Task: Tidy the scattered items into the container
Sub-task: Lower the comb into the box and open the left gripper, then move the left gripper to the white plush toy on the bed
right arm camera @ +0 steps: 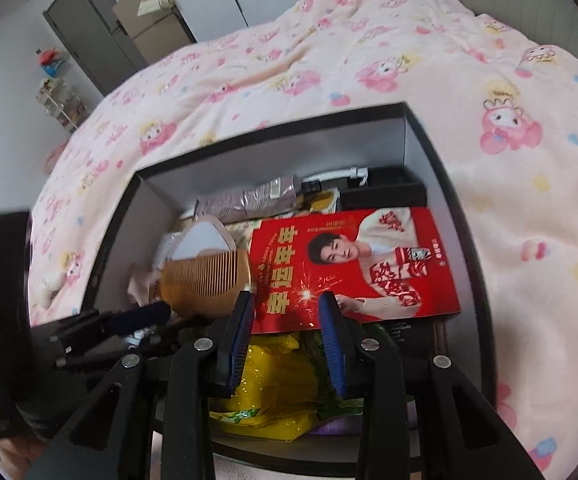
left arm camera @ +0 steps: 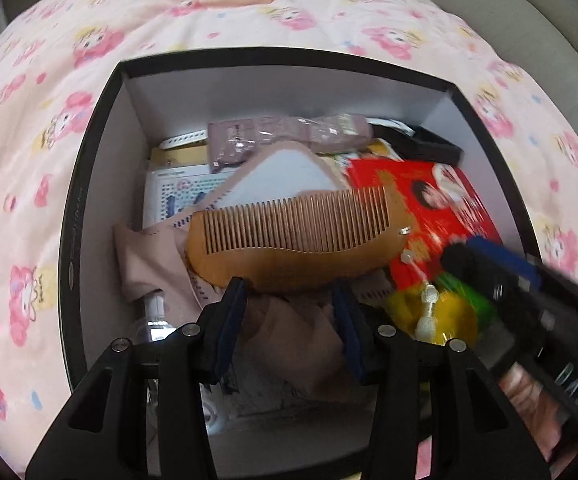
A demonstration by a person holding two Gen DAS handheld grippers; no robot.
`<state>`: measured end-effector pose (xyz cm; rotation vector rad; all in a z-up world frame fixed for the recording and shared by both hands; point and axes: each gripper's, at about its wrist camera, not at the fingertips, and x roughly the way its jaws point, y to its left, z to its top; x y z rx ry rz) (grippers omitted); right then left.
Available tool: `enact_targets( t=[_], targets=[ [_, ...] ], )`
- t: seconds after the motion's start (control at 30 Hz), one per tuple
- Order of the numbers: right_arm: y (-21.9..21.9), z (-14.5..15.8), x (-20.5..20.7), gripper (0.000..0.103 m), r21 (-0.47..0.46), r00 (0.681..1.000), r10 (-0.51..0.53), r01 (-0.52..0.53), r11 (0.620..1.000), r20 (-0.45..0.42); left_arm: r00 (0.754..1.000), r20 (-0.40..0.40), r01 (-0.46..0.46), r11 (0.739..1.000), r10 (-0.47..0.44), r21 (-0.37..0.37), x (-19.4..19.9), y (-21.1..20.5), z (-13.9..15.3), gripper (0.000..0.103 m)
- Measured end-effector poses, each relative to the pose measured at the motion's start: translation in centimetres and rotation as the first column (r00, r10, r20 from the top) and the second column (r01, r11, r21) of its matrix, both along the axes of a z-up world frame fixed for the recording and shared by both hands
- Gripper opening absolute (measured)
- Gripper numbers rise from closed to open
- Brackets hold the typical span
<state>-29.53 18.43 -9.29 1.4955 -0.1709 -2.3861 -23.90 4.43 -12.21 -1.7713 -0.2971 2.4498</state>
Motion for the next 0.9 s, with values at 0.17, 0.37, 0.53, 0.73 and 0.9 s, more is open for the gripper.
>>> enact_targets(
  t=[0.17,0.37,0.53,0.73,0.9],
  targets=[
    [0.8,0.7,0.1,0.03,0.007,0.999,-0.033,0.034,0.999,-0.023,0.998,-0.026,-0.054,0.998,0.055,0.039,-0.3,-1.4,0.6,0.044],
    [-0.4,1.6,0.8,0.03,0.125,0.994,0.006,0.008,0.992,-0.108,0.995,-0.104,0.003,0.999,0.001,0.037,-0.3,0.2,1.9,0.044],
    [-0.6,0.5,0.4,0.03,0.151,0.997,0.017,-0.006,0.989,-0.073,0.998,-0.061,-0.017,1.0,0.017,0.001,-1.4,0.9,0.6,0.044],
    [-0.8,1.1,0.8,0.03,0.173,0.994,0.006,0.013,0.985,-0.108,0.967,-0.252,-0.048,0.993,0.02,-0.108,0.9,1.2,3.7,0.054],
    [-0.6,3.8,3.0,0.04,0.178,0.983,-0.003,0.035,0.983,-0.181,0.942,-0.335,-0.061,0.996,0.034,-0.072,3.0,0.0,7.0,0.076]
  ],
)
